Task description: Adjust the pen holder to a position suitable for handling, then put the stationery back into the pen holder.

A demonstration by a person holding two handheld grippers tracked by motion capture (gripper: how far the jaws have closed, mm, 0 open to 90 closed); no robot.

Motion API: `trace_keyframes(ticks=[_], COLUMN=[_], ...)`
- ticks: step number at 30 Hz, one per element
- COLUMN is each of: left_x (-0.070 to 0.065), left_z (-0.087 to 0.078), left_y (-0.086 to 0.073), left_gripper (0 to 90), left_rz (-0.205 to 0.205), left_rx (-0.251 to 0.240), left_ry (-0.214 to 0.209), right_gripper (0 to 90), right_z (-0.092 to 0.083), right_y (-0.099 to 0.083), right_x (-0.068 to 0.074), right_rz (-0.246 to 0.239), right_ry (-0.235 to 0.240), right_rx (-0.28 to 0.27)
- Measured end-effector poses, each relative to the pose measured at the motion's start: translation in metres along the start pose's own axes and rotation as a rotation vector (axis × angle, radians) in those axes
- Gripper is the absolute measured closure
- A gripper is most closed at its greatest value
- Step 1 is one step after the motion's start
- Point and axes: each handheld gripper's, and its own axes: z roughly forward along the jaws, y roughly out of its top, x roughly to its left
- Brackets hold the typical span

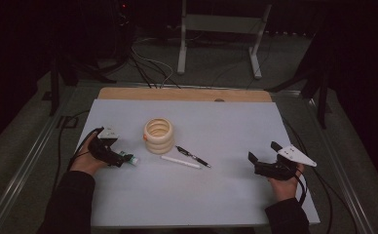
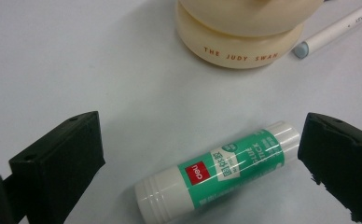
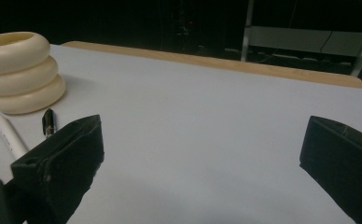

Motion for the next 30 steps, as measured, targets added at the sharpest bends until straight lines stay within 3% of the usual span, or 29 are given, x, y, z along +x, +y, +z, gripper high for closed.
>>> trace_keyframes(ticks=[14, 25, 30], left_x=[-0.0009, -0.0034, -0.0089], left_z=[0.0040, 0.0047, 0.0064], left_y=[-0.0007, -0.0050, -0.0077], left_gripper=[3.2, 16.3, 22.4], left_rz=[0.005, 0.027, 0.083], left_rx=[0.053, 0.172, 0.251], left_ry=[-0.012, -0.010, 0.020], right_gripper=[0.0, 0.0, 0.0], right_z=[0.0003, 0.0002, 0.0010], right_y=[0.0000, -0.0001, -0.0003], right_x=[-0.0006, -0.0002, 0.0006], right_rz=[0.002, 0.002, -0.004], right_ry=[-0.003, 0.002, 0.005], right_rx=[-0.003, -0.002, -0.001])
